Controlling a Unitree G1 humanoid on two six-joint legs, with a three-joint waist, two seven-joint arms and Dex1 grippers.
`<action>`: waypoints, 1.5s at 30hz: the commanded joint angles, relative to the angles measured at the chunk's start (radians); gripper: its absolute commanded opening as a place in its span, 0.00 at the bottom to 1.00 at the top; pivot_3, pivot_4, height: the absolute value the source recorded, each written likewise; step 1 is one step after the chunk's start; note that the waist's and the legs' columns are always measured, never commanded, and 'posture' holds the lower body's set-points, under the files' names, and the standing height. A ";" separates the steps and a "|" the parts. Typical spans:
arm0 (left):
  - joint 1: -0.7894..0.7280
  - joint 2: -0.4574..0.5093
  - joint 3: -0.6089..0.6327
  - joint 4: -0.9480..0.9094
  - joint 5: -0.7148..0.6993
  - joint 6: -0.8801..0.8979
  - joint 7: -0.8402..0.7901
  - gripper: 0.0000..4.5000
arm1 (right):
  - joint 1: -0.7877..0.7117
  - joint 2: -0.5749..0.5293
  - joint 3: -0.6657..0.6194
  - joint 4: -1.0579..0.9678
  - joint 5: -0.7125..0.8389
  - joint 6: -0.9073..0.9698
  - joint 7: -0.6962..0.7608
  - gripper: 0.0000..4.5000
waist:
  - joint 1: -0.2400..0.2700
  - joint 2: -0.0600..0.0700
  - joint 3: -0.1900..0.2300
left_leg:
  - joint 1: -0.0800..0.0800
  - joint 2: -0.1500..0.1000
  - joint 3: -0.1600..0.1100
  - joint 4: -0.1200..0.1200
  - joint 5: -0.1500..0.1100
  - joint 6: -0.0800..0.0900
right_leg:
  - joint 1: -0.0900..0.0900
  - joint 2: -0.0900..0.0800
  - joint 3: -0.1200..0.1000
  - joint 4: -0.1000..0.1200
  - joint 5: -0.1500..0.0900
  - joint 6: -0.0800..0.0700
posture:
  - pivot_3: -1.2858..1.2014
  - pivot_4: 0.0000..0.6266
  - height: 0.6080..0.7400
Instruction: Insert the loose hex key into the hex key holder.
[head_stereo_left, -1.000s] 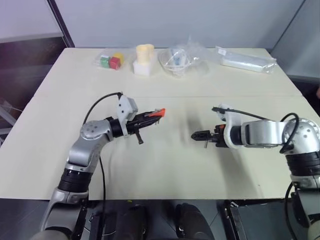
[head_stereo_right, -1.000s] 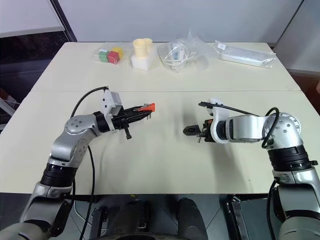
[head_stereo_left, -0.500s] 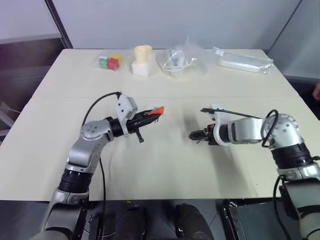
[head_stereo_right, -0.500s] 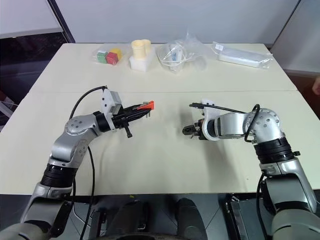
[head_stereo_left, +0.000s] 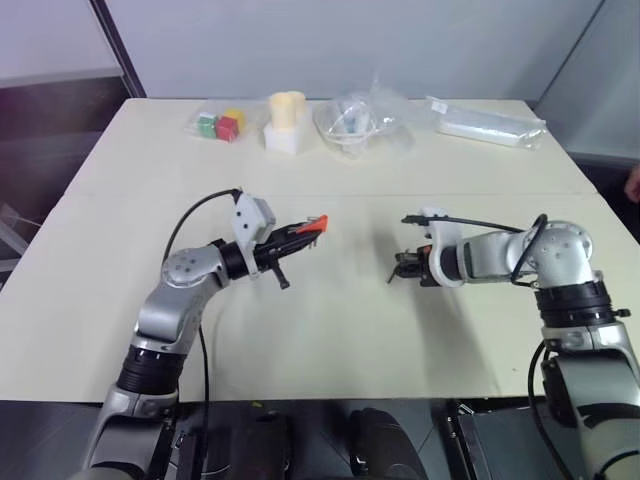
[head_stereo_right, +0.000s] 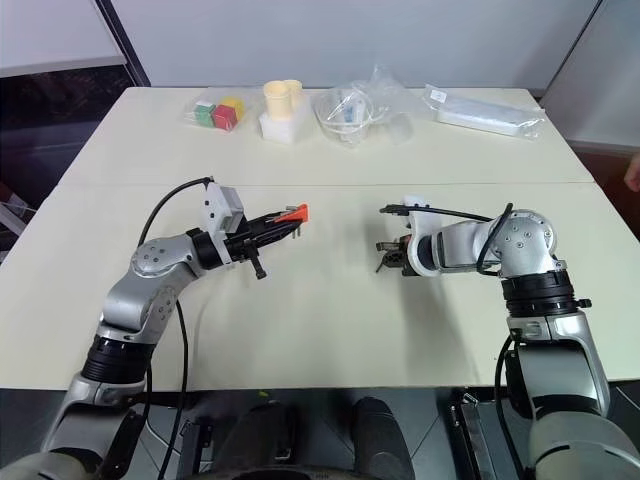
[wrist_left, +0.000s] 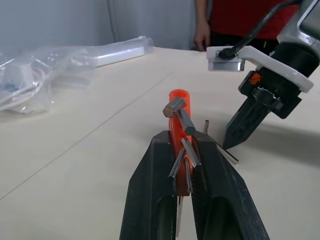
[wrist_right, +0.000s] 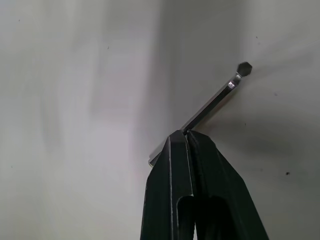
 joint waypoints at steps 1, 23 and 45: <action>-0.012 -0.005 -0.001 -0.027 -0.005 -0.018 0.002 0.00 | 0.007 0.025 0.006 0.020 -0.115 0.044 0.060 0.01 | 0.000 0.000 0.000 | 0.000 0.000 0.000 0.000 0.000 0.000 | 0.000 0.000 0.000 0.000 0.000 0.000 | 0.52 0.24 1.00; 0.003 -0.023 -0.007 -0.028 0.011 -0.035 0.017 0.00 | -0.079 0.167 -0.100 0.101 -0.570 0.125 0.283 0.79 | 0.001 -0.001 -0.002 | 0.004 -0.001 0.000 0.000 0.000 0.000 | 0.005 -0.001 0.000 -0.002 0.000 0.000 | 0.52 0.24 1.00; 0.021 -0.034 0.004 -0.039 0.012 -0.039 0.056 0.00 | 0.019 0.223 0.148 -0.066 -0.916 -0.053 0.535 0.01 | -0.009 -0.008 -0.014 | 0.014 0.000 -0.003 -0.005 -0.002 0.001 | 0.015 -0.004 -0.001 -0.007 -0.002 -0.004 | 0.52 0.24 1.00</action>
